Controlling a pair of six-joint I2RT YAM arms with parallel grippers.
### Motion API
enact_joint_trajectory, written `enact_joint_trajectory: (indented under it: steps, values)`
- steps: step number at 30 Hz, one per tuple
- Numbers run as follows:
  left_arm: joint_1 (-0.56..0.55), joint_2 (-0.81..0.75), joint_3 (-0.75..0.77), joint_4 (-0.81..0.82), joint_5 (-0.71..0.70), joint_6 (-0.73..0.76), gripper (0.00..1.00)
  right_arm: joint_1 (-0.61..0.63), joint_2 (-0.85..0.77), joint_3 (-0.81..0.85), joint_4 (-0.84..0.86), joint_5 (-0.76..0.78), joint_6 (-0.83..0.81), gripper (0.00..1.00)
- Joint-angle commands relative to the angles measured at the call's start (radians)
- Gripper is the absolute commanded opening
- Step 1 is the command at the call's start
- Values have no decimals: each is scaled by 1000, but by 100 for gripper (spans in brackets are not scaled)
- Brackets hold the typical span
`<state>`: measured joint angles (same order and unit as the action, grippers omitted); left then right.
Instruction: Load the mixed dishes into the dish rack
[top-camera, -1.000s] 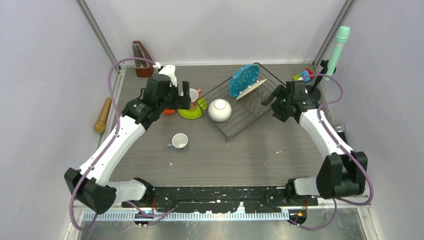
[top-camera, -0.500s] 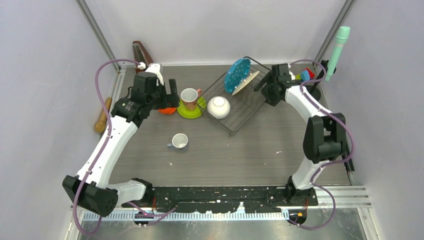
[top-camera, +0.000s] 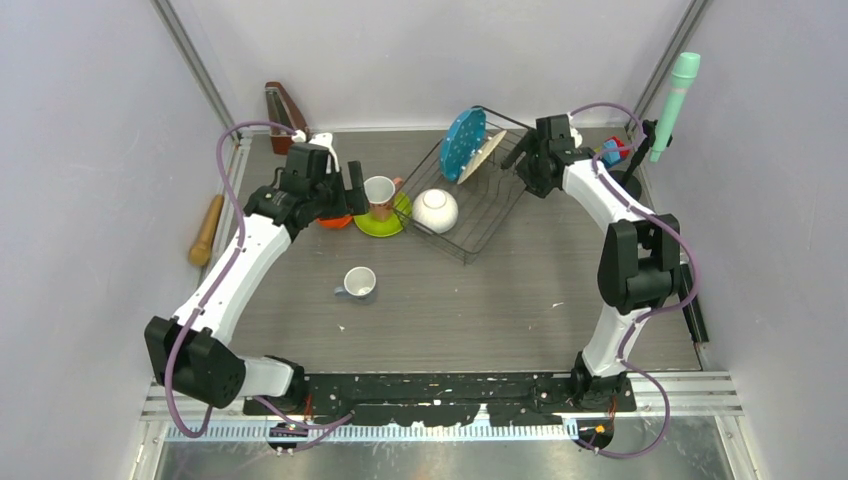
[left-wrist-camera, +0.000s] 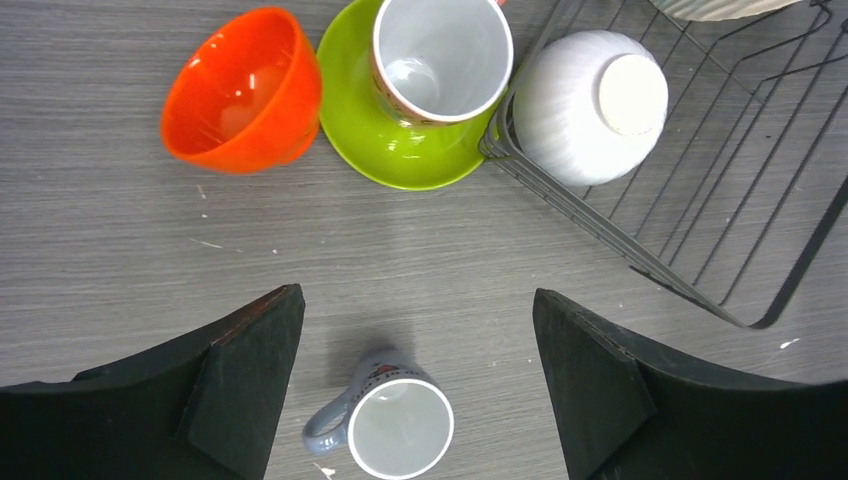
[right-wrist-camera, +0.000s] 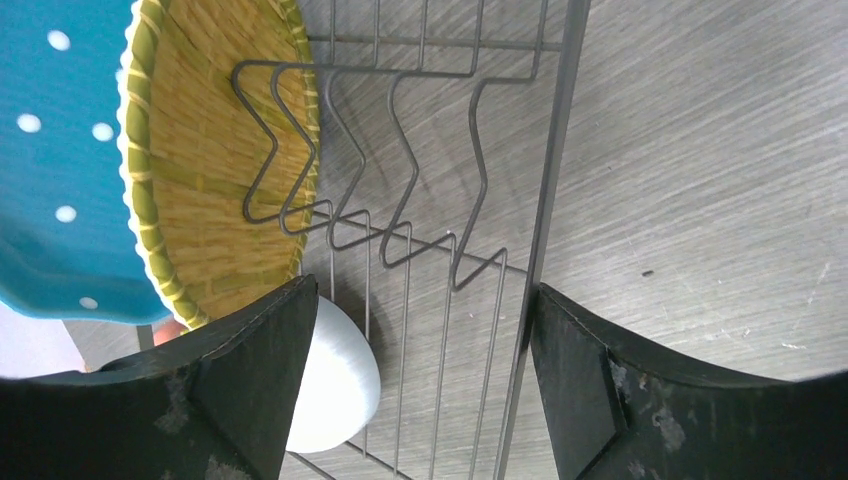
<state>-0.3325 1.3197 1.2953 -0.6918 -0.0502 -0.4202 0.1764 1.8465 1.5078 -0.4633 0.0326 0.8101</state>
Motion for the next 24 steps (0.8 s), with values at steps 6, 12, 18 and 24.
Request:
enact_joint_trajectory:
  steps: [6, 12, 18, 24]
  values:
    - [-15, 30, -41, 152, 111, -89, 82, 12, -152, -61, 20, 5, -9, 80]
    - [-40, 41, -47, 164, 94, -94, 82, -13, -218, -154, -7, 54, -21, 79]
    - [-40, 28, -38, 152, 78, -70, 82, -15, -213, -63, -47, 85, -91, 74]
    - [-40, -9, -48, 129, 24, -52, 83, -12, -154, 47, -75, 90, -113, 70]
